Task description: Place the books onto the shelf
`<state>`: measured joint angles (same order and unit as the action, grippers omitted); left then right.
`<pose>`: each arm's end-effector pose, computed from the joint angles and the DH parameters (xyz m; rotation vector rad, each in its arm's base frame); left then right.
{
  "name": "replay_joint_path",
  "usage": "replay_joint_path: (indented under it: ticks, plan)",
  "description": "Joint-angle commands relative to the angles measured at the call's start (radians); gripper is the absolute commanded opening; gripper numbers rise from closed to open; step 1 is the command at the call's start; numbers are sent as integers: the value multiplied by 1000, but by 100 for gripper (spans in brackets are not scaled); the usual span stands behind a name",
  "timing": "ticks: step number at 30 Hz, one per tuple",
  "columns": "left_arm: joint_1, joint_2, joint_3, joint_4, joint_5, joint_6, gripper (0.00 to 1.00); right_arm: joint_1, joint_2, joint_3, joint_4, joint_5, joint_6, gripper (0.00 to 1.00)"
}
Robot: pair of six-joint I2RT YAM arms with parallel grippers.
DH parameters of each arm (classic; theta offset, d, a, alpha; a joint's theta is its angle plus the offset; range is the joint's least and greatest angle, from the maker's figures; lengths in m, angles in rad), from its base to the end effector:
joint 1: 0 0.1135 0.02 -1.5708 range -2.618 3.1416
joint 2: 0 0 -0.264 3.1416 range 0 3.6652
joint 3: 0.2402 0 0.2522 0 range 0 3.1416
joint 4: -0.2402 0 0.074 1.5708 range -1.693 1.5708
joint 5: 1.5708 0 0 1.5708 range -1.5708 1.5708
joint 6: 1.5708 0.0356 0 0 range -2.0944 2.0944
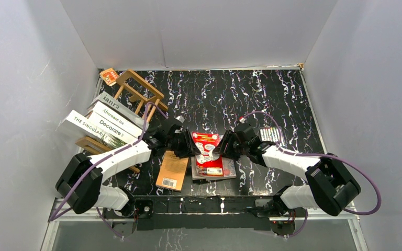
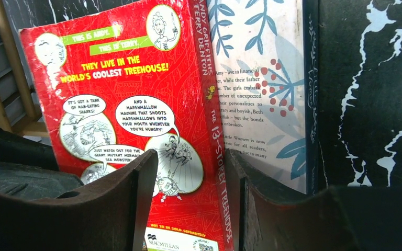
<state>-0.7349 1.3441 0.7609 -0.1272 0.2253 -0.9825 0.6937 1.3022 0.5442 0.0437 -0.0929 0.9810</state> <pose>0.2028 -0.1940 0.2150 -0.1823 2.5303 -1.0673 0.1915 0.1635 0.1715 0.3028 2.4608 0.9178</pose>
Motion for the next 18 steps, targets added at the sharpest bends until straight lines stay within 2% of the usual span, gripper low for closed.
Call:
replay_joint_path:
  ticks: [1, 6, 11, 16, 18]
  plan:
    - [-4, -25, -15, 81, 46, -44, 31, 12, 16, -32, 10, -65, 32, 58]
    - [-3, 14, -54, 122, 81, -94, 40, 12, 13, -58, 51, -91, 48, 58]
    - [-3, 40, -71, 96, 38, -143, 43, 11, 12, -76, 70, -101, 63, 58]
    - [-3, 22, -81, 103, 38, -157, 42, 12, 13, -76, 70, -102, 64, 58]
    - [-3, 12, -83, 115, 45, -165, 37, 12, 14, -77, 68, -100, 67, 58]
